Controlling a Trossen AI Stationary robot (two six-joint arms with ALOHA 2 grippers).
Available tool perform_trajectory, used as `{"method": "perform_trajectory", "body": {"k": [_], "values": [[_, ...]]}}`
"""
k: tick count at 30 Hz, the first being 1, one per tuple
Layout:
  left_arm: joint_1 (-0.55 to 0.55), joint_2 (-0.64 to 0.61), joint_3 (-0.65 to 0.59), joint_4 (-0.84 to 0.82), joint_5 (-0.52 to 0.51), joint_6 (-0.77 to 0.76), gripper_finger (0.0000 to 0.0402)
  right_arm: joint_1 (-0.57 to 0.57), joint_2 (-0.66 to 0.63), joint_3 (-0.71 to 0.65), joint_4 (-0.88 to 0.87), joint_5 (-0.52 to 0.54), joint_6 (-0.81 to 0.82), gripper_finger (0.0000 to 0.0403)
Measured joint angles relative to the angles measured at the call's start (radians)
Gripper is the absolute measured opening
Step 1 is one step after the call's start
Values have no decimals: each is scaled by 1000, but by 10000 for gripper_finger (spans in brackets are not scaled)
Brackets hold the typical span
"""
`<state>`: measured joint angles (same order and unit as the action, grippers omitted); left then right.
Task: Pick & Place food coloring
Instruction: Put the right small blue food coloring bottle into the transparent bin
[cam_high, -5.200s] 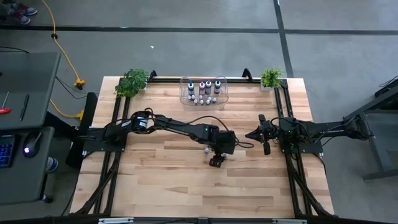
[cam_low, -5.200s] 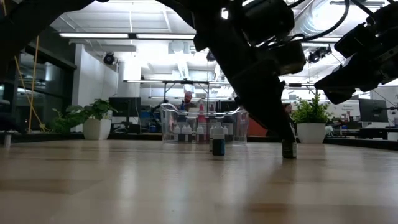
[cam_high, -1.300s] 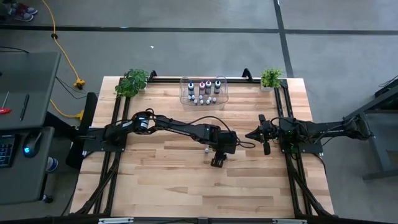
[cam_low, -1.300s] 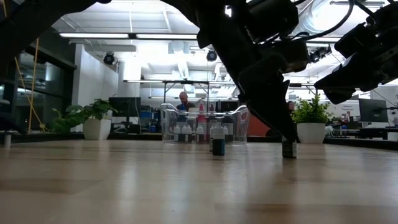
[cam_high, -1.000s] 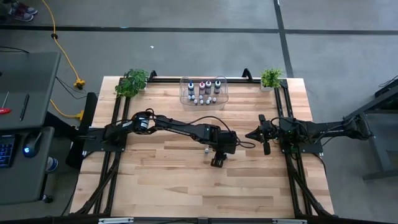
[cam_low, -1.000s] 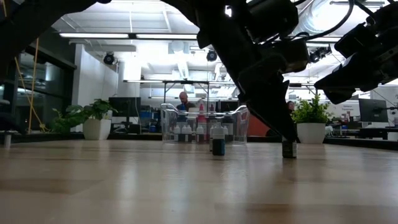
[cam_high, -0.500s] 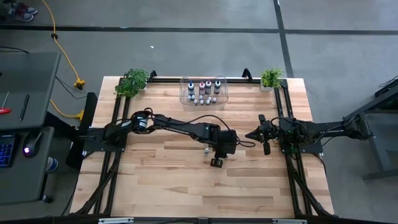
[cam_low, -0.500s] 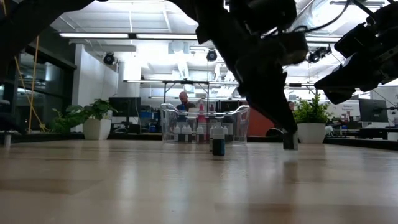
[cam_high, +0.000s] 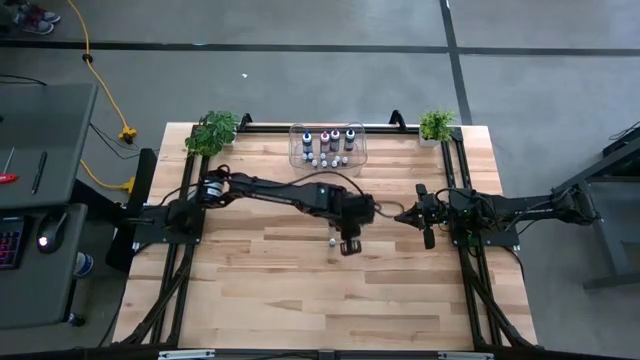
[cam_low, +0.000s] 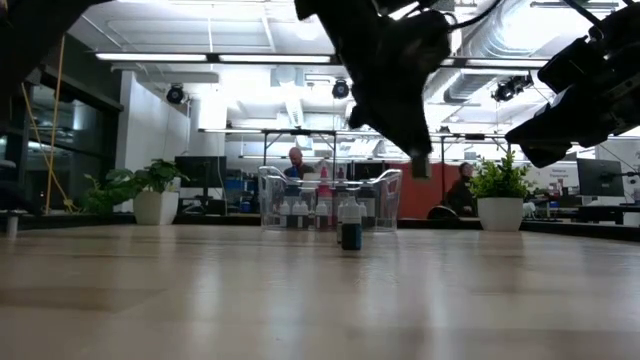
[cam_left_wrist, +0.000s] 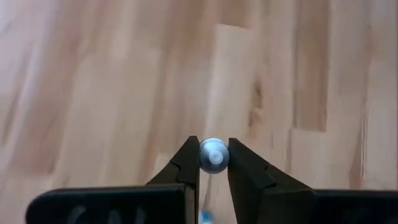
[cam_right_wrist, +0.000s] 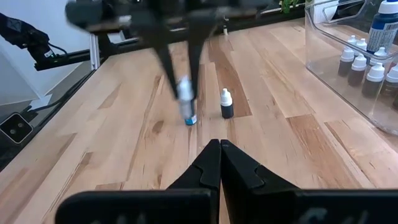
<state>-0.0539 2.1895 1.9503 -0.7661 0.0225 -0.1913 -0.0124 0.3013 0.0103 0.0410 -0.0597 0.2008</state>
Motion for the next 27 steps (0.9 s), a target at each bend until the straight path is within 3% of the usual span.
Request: {"method": "perform_trajectory", "body": {"k": [8, 19, 27], "values": [[66, -98, 0, -174, -7, -262, 42, 0, 0, 0, 0, 0, 0, 0], [189, -171, 0, -287, -7, -360, 41, 0, 0, 0, 0, 0, 0, 0], [300, -172, 0, -253, -19, -424, 41, 0, 0, 0, 1, 0, 0, 0]]}}
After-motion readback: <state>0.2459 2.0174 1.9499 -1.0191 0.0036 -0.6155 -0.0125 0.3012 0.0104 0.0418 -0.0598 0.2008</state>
